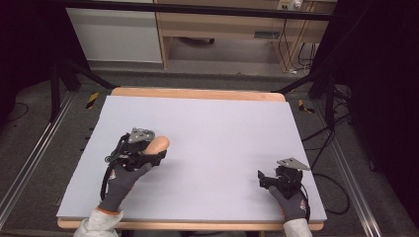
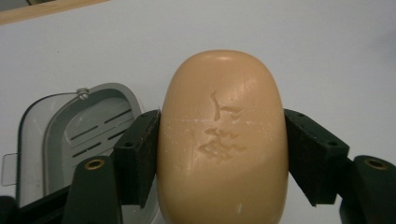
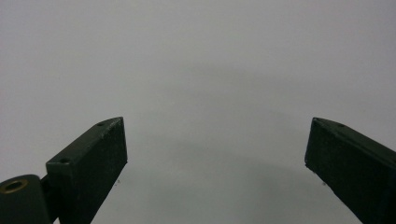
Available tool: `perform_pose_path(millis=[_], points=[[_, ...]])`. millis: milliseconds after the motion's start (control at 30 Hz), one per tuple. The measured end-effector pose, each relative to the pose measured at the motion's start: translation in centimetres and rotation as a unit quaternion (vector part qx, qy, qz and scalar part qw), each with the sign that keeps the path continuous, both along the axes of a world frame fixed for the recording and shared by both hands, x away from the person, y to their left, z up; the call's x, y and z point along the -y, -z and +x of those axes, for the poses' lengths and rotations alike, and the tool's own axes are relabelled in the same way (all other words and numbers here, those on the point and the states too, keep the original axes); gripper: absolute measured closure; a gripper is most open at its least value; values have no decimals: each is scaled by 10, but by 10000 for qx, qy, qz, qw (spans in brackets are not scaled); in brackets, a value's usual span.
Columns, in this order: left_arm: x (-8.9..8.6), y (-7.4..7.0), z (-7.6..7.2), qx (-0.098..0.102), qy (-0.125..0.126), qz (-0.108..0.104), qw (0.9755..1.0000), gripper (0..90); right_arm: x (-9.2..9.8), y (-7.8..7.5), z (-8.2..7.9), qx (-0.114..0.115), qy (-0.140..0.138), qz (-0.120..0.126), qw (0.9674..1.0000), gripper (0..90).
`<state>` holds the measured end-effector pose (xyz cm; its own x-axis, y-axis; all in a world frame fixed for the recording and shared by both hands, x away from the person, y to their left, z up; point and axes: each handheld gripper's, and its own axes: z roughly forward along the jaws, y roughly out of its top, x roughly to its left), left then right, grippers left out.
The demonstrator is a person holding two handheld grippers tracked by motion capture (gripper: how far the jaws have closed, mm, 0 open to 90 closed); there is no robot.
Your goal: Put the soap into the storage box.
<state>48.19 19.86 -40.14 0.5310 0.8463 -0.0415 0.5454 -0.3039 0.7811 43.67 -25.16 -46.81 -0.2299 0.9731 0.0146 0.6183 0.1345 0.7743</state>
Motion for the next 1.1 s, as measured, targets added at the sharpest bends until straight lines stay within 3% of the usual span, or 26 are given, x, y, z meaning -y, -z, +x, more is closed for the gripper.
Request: perform_pose_path(millis=[1100], points=[[-32, 19, 23, -110, -741, 91, 9971, 317, -2, 1, 2, -36, -62, -40, 10000, 59]])
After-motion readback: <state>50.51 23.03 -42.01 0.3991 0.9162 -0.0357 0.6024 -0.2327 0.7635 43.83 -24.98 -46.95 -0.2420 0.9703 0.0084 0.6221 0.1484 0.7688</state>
